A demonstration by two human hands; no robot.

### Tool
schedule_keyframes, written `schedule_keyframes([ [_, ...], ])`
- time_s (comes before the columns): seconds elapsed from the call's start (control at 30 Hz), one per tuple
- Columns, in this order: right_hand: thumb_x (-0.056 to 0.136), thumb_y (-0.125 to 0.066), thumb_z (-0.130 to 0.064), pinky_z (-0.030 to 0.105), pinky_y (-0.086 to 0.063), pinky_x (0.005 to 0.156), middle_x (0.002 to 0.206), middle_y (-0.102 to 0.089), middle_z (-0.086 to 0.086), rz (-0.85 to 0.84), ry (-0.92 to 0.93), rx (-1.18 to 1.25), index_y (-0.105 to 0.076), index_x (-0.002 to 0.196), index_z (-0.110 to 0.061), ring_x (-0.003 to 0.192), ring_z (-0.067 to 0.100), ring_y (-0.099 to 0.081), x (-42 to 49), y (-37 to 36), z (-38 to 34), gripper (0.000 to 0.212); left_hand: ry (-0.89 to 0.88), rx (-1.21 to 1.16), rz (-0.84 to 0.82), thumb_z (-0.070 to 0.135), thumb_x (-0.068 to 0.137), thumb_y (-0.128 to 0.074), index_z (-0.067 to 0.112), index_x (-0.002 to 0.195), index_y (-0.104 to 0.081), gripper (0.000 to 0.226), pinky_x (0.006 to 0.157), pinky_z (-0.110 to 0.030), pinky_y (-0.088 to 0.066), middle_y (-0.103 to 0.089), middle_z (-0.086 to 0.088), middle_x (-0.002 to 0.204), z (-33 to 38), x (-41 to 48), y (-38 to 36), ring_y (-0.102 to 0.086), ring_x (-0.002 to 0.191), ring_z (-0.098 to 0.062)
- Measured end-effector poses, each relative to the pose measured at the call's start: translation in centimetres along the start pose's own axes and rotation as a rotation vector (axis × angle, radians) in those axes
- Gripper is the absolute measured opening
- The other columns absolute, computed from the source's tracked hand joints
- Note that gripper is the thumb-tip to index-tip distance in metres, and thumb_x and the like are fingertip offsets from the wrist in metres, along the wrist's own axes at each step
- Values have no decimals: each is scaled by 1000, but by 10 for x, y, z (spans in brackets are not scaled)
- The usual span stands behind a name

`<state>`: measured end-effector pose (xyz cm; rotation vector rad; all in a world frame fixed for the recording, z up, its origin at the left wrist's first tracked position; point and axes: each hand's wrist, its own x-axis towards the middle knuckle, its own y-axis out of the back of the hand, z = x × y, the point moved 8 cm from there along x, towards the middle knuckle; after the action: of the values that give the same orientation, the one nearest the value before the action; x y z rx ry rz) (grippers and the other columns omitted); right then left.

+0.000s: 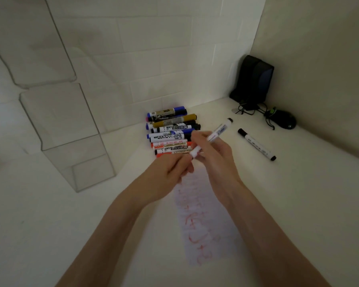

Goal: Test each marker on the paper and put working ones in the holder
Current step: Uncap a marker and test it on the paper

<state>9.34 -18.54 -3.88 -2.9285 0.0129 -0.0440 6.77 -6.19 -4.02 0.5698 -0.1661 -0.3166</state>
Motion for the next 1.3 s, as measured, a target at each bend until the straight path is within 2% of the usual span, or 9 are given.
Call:
schedule_keyframes([
  [0.1, 94, -71, -27, 28, -53, 65, 62, -55, -1, 79, -317, 542, -58, 71, -17, 58, 14, -55, 3, 0, 33, 28, -49, 482, 70, 38, 107, -35, 23, 111, -56, 27, 68, -28, -48, -63, 5, 94, 1, -7, -4, -58, 74, -13],
  [0.23, 100, -55, -27, 24, -22, 43, 42, -21, -6, 24, -452, 865, -29, 51, -23, 36, 10, -18, 3, -3, 47, 56, -180, 761, -16, 43, 105, -12, 18, 116, -41, 40, 66, -38, -47, -47, 7, 78, 15, -20, -38, -49, 63, -19],
  [0.43, 96, -50, -11, 22, -17, 38, 47, -13, -9, 109, -321, 984, -17, 60, -27, 43, 11, -7, 24, 47, 10, 52, -126, 320, -3, 50, 103, -21, 28, 91, -39, 31, 68, -27, -37, -46, 6, 68, -8, -38, -23, -48, 64, -10],
  [0.57, 99, -56, -22, 24, -39, 51, 54, -36, -4, 47, -308, 841, -43, 60, -21, 47, 11, -36, 16, 21, 27, 41, -152, 285, 201, 47, 104, -27, 27, 101, -52, 32, 73, -23, -45, -61, 10, 88, -8, -29, -4, -58, 79, -7],
  [0.67, 102, -50, -31, 34, -54, 84, 86, -69, 12, -25, -238, 674, -73, 78, -7, 82, 24, -68, 11, 8, 18, 41, -107, 308, 322, 34, 106, -34, 24, 123, -54, 28, 77, -11, -41, -61, 12, 111, -20, -26, 18, -58, 92, 1],
  [0.83, 107, -37, -47, 26, -40, 51, 66, -64, 17, 153, -162, 190, -80, 79, -6, 51, 18, -48, 13, 26, 19, 65, 82, 368, 292, 35, 98, -55, 33, 112, -53, 14, 67, -16, -34, -48, 17, 82, -46, -33, 32, -54, 78, -2],
  [0.93, 100, -56, -53, 24, -45, 50, 77, -76, 16, 138, -193, -35, -78, 95, -7, 53, 17, -61, 9, 22, 19, 51, 71, 453, 264, 63, 83, -63, 40, 114, -56, 40, 73, -23, -40, -48, 23, 85, -46, -31, 27, -51, 84, 0],
  [1.07, 83, -84, -42, 17, -41, 48, 59, -64, 1, 91, -102, -344, -71, 76, -13, 45, 4, -49, 13, 15, 24, 32, 79, 518, 244, 80, 70, -61, 44, 111, -56, 55, 76, -27, -48, -47, 25, 85, -50, -30, 26, -52, 86, 1],
  [1.3, 81, -79, -13, 16, -44, 52, 57, -62, -10, 46, 26, -476, -64, 71, -15, 49, -2, -54, 16, -1, 33, 18, 120, 517, 273, 83, 68, -63, 44, 106, -55, 55, 77, -28, -49, -57, 19, 95, -58, -29, 26, -55, 91, 0],
])
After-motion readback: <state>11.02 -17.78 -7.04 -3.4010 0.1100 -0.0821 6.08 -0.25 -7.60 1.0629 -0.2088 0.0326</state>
